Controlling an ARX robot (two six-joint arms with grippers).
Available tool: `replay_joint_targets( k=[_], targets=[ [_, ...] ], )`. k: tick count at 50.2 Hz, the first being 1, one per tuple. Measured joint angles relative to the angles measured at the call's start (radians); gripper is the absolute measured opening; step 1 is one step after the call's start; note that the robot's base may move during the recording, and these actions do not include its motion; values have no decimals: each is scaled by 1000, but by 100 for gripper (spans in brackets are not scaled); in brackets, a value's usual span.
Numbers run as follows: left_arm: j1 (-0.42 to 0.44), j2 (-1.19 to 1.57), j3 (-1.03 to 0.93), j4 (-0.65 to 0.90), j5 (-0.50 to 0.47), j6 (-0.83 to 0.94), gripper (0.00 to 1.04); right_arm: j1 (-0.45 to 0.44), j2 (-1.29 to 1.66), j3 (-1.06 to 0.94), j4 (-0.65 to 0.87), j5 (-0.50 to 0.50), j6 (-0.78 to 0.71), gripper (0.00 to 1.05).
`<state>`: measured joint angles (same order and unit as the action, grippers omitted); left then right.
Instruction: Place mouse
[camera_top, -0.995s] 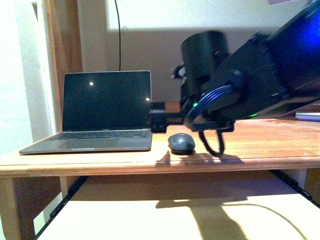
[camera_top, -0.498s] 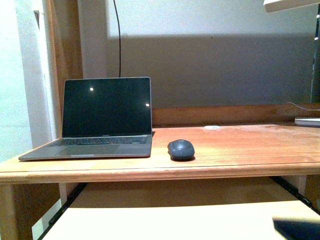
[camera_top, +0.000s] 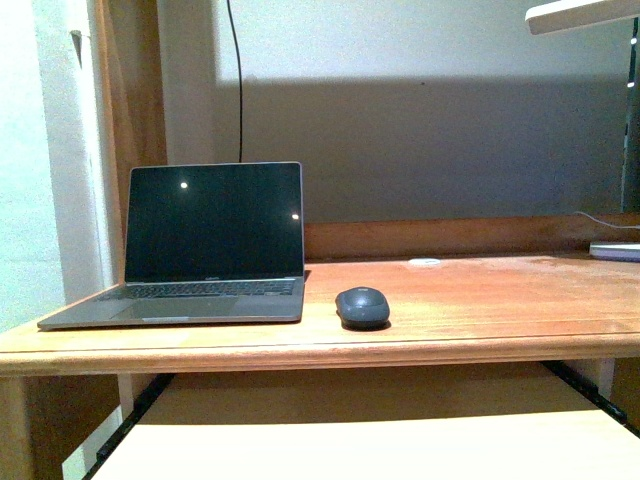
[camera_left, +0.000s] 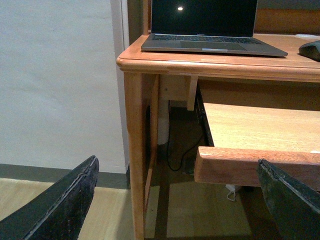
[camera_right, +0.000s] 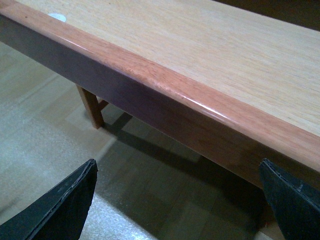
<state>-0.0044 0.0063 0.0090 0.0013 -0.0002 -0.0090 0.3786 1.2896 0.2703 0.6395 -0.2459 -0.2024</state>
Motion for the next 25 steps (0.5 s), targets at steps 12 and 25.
replay_joint_targets(
  k=[12,25],
  targets=[
    [0,0,0,0,0,0,97,108,239,146,111,162,39,97],
    [0,0,0,0,0,0,97,176,492,448,100,341,94,97]
  ],
)
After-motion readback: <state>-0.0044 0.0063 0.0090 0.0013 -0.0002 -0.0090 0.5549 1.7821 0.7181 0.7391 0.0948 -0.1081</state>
